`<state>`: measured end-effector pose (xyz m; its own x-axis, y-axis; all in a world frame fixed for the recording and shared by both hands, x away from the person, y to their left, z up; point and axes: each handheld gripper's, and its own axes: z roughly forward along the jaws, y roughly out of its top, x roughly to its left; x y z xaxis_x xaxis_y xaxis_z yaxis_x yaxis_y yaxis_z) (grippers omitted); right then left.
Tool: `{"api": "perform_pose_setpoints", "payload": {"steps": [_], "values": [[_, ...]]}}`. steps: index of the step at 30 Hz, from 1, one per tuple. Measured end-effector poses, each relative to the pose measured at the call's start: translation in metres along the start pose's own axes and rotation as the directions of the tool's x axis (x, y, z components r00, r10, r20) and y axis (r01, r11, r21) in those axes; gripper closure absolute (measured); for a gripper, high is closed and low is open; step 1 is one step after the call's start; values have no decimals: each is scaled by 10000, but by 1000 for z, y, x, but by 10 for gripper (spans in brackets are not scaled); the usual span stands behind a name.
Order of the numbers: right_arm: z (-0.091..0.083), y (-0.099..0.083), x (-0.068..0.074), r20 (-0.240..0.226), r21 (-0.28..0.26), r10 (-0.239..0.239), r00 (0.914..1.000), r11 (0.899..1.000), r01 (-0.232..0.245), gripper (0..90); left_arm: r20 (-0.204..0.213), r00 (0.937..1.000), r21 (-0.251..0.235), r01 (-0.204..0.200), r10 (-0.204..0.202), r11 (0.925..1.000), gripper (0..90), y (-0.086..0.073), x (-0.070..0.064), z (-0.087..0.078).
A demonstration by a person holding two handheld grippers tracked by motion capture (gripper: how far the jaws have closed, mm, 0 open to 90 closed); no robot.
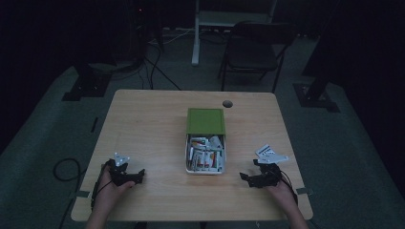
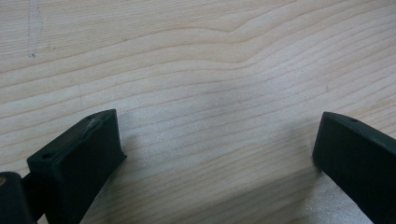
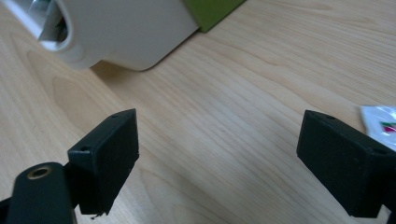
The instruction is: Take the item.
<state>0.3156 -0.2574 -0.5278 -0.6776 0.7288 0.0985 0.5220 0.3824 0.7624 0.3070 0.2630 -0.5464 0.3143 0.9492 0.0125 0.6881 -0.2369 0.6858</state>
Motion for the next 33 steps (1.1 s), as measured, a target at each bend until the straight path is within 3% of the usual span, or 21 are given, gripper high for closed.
{"api": "perform_pose_setpoints", "payload": {"steps": [3, 7, 11, 16, 18, 27, 33], "values": [[4, 0, 2, -315, 41, -92, 9995, 9999, 93, 128, 1, 10000, 0, -2, 2, 10000, 14, 0, 0, 0], [9, 1, 5, -203, 236, -427, 9989, 9988, 432, 135, -1, 10000, 2, 2, -2, 10000, 14, 0, 0, 0], [12, 1, 7, -467, 358, -584, 9972, 9975, 601, 133, 0, 10000, 1, -1, 1, 10000, 14, 0, 0, 0], [16, -1, 14, -910, 511, -1210, 9885, 9907, 1260, 126, -2, 10000, 2, -1, 1, 10000, 14, 0, 0, 0], [17, -1, 17, -875, 527, -1487, 9850, 9867, 1536, 127, 0, 10000, 6, -1, 1, 10000, 14, 0, 0, 0], [21, -4, 20, -848, 720, -1903, 9781, 9779, 1965, 127, -3, 10000, 7, -1, 1, 10000, 14, 0, 0, 0], [26, -9, 17, -594, 687, -1787, 9821, 9808, 1826, 118, -2, 10000, 2, -4, 4, 10000, 14, 0, 0, 0]]}}
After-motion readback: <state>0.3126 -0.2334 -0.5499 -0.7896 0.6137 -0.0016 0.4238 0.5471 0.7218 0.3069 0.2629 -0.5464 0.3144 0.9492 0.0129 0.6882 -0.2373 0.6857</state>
